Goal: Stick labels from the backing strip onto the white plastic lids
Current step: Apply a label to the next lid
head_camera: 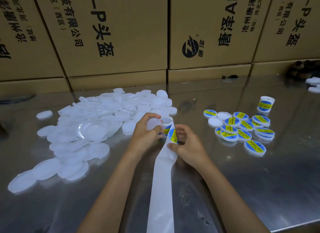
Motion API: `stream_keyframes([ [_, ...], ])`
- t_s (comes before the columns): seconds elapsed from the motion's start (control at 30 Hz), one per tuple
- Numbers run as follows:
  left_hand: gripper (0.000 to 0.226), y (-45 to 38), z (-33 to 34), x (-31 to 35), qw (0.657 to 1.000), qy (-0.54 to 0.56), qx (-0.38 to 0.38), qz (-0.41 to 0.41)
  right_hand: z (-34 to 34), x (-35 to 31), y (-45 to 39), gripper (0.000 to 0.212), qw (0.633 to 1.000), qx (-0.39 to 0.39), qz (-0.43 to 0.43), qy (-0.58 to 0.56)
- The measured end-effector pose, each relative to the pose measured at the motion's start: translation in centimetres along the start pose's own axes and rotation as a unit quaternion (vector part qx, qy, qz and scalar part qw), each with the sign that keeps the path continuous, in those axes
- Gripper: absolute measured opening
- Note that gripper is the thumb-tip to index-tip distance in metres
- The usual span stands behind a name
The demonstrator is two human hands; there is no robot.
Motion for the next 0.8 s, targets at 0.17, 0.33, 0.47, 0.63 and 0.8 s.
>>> stream_keyframes([
  [0.17,0.038,-0.1,0.3,-0.9,0.999,-0.029,0.030,-0.002,-0.1,-0.2,0.2,0.055,0.999,0.008,-0.021,0.031],
  [0.33,0.053,0.0,1.1,-1.1,0.997,0.057,0.012,-0.058,0.0,-0.5,0.5,0.060,0.996,0.007,-0.061,0.061],
  [0.47,0.050,0.5,1.4,-0.6,1.000,0.011,0.003,-0.021,0.0,-0.7,0.7,0.062,0.994,-0.004,-0.076,0.078],
  [0.63,0.049,0.7,1.1,-0.6,0.999,0.044,0.002,-0.016,0.1,-1.2,0.8,0.059,0.997,0.009,-0.064,0.039],
  [0.8,0.049,0.4,0.7,-0.3,0.999,0.022,0.007,0.023,-0.2,-1.5,0.5,0.036,0.999,0.026,-0.015,-0.036],
])
Point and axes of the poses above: each hand's wrist, its own y-axis away from the middle knuckle, its own z-axis out of the palm, x = y × z, the point moved 2 cm from there along -y, towards the middle knuckle, and after that the axes turned 12 degrees about x, right-handed, at the moved point
